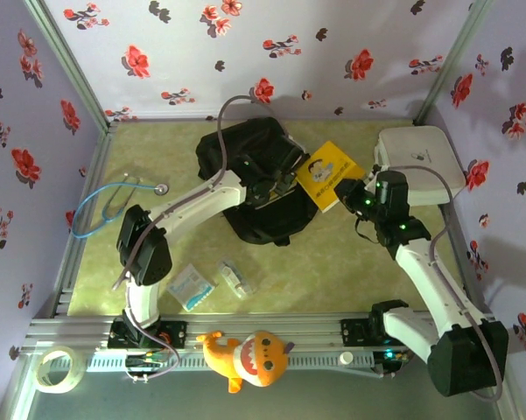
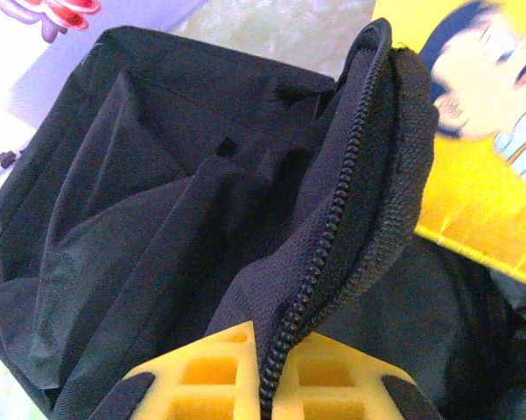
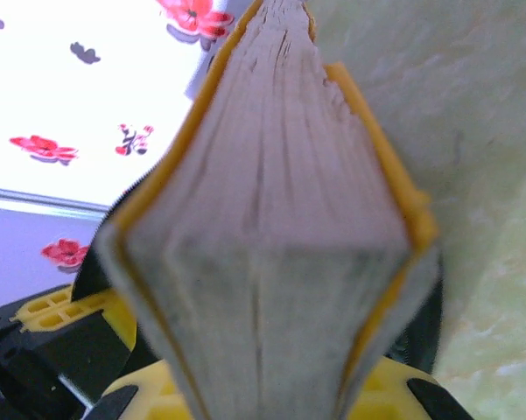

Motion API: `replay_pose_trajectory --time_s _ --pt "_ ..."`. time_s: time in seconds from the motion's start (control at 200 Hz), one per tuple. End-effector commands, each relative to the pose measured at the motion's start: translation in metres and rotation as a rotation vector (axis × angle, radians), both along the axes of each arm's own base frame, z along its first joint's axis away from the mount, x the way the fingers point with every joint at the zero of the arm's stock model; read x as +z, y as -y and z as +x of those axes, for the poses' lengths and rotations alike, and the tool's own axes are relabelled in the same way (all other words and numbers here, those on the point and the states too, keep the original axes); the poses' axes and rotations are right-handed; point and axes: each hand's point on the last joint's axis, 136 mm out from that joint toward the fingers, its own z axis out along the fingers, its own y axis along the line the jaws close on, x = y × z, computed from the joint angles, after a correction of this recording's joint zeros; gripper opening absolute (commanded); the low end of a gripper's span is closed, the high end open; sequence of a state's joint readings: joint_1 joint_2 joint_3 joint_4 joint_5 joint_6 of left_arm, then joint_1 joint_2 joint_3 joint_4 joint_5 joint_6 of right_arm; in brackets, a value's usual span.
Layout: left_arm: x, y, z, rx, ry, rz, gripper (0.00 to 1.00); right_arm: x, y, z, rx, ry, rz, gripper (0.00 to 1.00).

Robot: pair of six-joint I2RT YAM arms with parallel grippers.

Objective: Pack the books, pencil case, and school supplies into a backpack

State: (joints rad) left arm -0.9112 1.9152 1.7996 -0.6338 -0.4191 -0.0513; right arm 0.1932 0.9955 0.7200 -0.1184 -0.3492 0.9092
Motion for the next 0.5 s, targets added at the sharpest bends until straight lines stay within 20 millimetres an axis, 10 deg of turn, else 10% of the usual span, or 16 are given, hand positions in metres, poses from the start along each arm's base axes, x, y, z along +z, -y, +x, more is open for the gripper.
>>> replay_pose_trajectory --time_s 0.0,0.22,0.495 --pt "0.058 0.008 0.007 0.004 0.126 -0.161 0.0 0.011 -0.018 0.002 0.071 0.044 0.117 0.15" --pt "0.081 0.014 0.01 -0.007 0.187 -0.223 0.0 -0.021 -0.02 -0.006 0.054 -0.052 0.129 0.14" --pt "0.08 0.016 0.011 -0.025 0.196 -0.206 0.0 -0.005 -0.043 0.0 0.121 -0.013 0.224 0.15"
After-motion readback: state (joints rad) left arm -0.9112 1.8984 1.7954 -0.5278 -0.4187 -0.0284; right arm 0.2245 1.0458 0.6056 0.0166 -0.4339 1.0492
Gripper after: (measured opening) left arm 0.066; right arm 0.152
